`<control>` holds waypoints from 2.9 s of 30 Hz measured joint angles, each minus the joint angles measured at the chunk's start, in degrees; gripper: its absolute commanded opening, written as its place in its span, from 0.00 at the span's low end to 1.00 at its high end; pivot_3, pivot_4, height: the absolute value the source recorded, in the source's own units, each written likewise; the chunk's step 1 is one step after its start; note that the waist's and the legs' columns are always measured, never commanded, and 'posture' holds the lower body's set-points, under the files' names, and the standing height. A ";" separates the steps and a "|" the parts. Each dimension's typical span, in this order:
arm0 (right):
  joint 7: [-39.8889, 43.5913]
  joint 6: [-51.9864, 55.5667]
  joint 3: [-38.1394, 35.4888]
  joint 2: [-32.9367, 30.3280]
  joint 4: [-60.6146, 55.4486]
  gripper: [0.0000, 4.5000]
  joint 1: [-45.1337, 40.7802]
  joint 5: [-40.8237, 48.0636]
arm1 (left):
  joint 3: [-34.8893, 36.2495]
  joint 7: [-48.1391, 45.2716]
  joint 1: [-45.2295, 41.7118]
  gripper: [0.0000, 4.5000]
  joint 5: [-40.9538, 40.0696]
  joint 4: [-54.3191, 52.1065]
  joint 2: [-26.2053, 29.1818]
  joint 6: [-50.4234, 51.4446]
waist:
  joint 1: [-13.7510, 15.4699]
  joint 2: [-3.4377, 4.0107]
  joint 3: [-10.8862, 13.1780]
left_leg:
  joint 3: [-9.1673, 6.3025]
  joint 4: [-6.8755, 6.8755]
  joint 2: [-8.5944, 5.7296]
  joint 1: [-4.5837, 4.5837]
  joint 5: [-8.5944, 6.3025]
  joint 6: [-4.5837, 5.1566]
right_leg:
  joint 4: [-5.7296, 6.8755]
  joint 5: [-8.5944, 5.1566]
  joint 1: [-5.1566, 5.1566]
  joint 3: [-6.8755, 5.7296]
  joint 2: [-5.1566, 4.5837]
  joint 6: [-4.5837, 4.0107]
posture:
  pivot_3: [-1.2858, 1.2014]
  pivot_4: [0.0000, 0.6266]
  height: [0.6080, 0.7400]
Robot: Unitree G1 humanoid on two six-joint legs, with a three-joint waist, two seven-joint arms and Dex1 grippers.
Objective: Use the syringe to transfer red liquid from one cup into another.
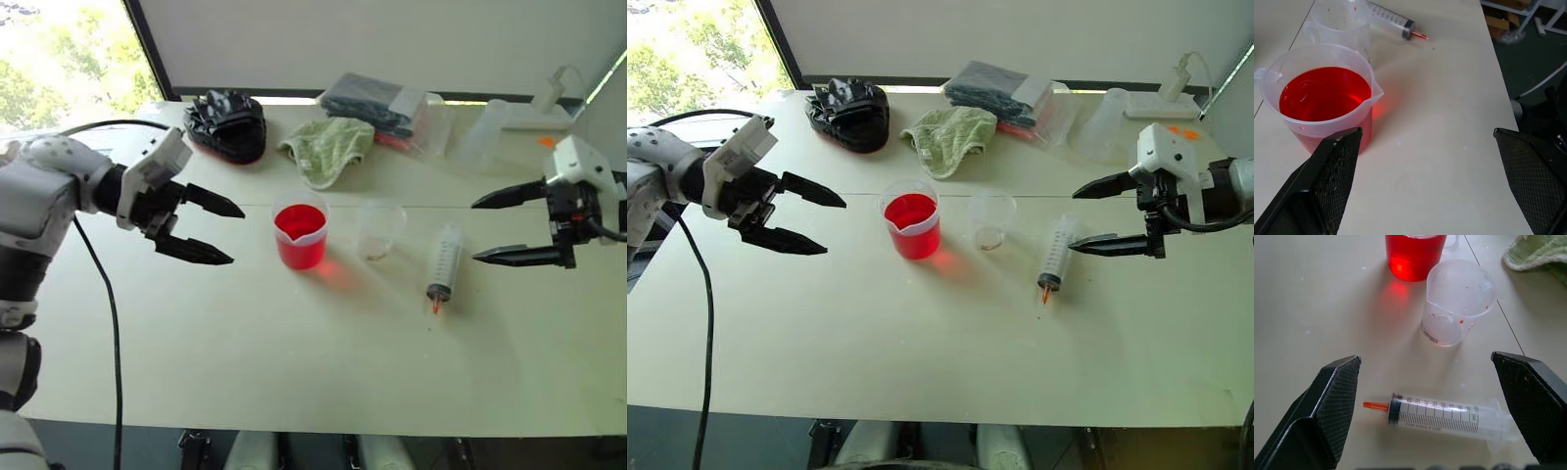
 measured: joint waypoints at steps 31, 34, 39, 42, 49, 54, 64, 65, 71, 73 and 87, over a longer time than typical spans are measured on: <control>-6.44 12.04 -6.09 -0.18 -8.25 0.99 5.74 6.51 | 0.74 -0.01 -0.20 1.00 1.87 1.36 -7.43 -1.99 | -0.07 -0.02 0.01 | -0.01 0.14 -0.03 0.02 0.01 -0.01 | 0.22 0.00 0.00 0.00 0.02 0.00 | 0.52 0.24 0.78; -9.88 18.52 -5.91 -0.45 -9.77 0.99 5.77 7.91 | 0.72 0.00 -0.37 1.00 1.90 1.38 -8.42 -2.06 | -0.07 -0.02 0.01 | -0.01 0.17 -0.03 0.01 0.01 -0.01 | 0.29 0.00 -0.02 0.00 0.02 0.00 | 0.52 0.24 0.78; -15.52 32.46 -1.90 -2.91 -9.76 0.99 2.36 9.02 | 1.24 -0.01 -1.78 1.00 2.08 0.18 -10.42 -2.21 | -0.06 -0.02 0.01 | -0.01 0.25 -0.04 0.00 0.01 0.00 | 0.34 0.00 -0.02 0.03 0.01 0.00 | 0.52 0.24 0.78; -19.33 42.32 1.99 -2.87 -8.28 0.99 0.21 9.28 | 0.67 -0.02 -1.61 1.00 2.27 -0.94 -10.71 -3.82 | -0.12 -0.02 0.01 | 0.00 0.25 -0.04 0.00 0.01 0.00 | 0.40 0.00 -0.06 0.03 0.01 0.00 | 0.52 0.24 0.78; -33.82 55.77 4.91 7.55 -2.57 0.99 -6.97 6.76 | -2.48 -0.01 -3.43 1.00 3.39 1.03 -17.32 -6.30 | -0.05 -0.02 0.00 | 0.03 0.66 -0.05 -0.23 -0.02 0.04 | 0.72 0.00 -0.28 0.10 0.03 -0.01 | 0.52 0.24 0.78; -50.28 59.97 4.22 14.65 10.66 0.99 -11.78 8.10 | -2.59 -0.02 -4.12 1.00 4.72 3.55 -20.96 -9.48 | -0.14 -0.01 0.00 | 0.04 0.84 -0.05 -0.60 -0.01 0.03 | 0.86 0.00 -0.66 0.10 0.03 -0.01 | 0.52 0.24 0.78; -83.53 59.99 2.57 20.26 30.30 0.99 -21.93 28.78 | -2.09 -0.02 -3.97 1.00 6.33 3.77 -22.44 -10.91 | -0.35 -0.01 0.00 | 0.03 0.91 -0.03 -0.89 -0.01 0.03 | 0.92 0.00 -0.89 0.06 0.04 0.00 | 0.52 0.24 0.78; -86.71 59.99 2.57 20.78 31.08 0.99 -22.29 31.51 | -2.09 -0.02 -3.98 1.00 6.47 3.76 -22.49 -11.00 | -0.36 -0.01 0.00 | 0.03 0.92 -0.03 -0.90 -0.01 0.04 | 0.92 0.00 -0.89 0.06 0.04 0.00 | 0.52 0.24 0.78; -101.97 59.99 2.73 21.51 31.61 0.99 -22.18 46.13 | -1.35 -0.03 -3.93 1.00 7.21 3.69 -22.53 -10.86 | -0.29 -0.01 0.00 | 0.00 0.95 -0.03 -0.97 -0.01 0.04 | 0.91 0.00 -0.89 0.03 0.03 0.00 | 0.52 0.24 0.78; -107.39 60.00 3.10 21.55 30.33 0.99 -20.71 51.08 | -0.35 -0.02 -3.64 1.00 7.50 3.48 -22.64 -10.63 | -0.28 -0.01 0.00 | -0.02 0.95 -0.02 -0.98 -0.01 0.04 | 0.92 0.00 -0.89 0.00 0.04 0.00 | 0.52 0.24 0.78; -156.79 45.25 9.77 28.19 25.49 0.99 -14.53 82.88 | 1.26 0.71 -1.24 1.00 9.60 1.34 -25.02 -9.70 | -1.14 -0.03 -0.02 | -0.03 1.00 0.04 -1.01 0.00 0.04 | 0.90 0.00 -0.88 -0.01 0.08 0.00 | 0.52 0.24 0.78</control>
